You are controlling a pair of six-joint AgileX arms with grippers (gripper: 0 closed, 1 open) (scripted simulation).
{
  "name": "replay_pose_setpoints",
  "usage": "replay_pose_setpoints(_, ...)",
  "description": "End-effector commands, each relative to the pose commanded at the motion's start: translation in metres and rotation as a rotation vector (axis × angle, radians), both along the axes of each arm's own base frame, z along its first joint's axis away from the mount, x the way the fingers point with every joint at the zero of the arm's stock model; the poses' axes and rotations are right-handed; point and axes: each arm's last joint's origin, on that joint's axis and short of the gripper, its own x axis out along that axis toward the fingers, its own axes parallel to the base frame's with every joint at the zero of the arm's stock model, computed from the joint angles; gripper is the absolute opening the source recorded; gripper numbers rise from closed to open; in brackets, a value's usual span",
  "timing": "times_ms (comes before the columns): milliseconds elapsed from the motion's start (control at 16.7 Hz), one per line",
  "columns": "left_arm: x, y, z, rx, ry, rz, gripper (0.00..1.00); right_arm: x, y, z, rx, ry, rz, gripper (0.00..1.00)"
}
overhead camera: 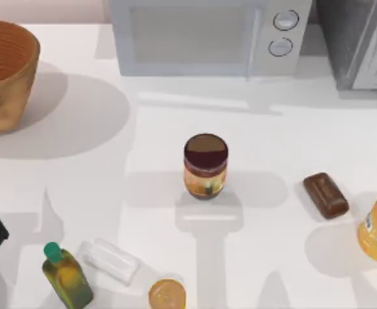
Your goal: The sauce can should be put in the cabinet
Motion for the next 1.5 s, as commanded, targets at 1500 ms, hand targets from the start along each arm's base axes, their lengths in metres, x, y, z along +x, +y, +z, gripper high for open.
replay_pose_setpoints(1500, 0.0, 0.0, 0.0, 0.0, 0.0, 0.0, 1.0, 0.2, 0.116, 0.0, -0.386, 0.476, 1.286, 1.0)
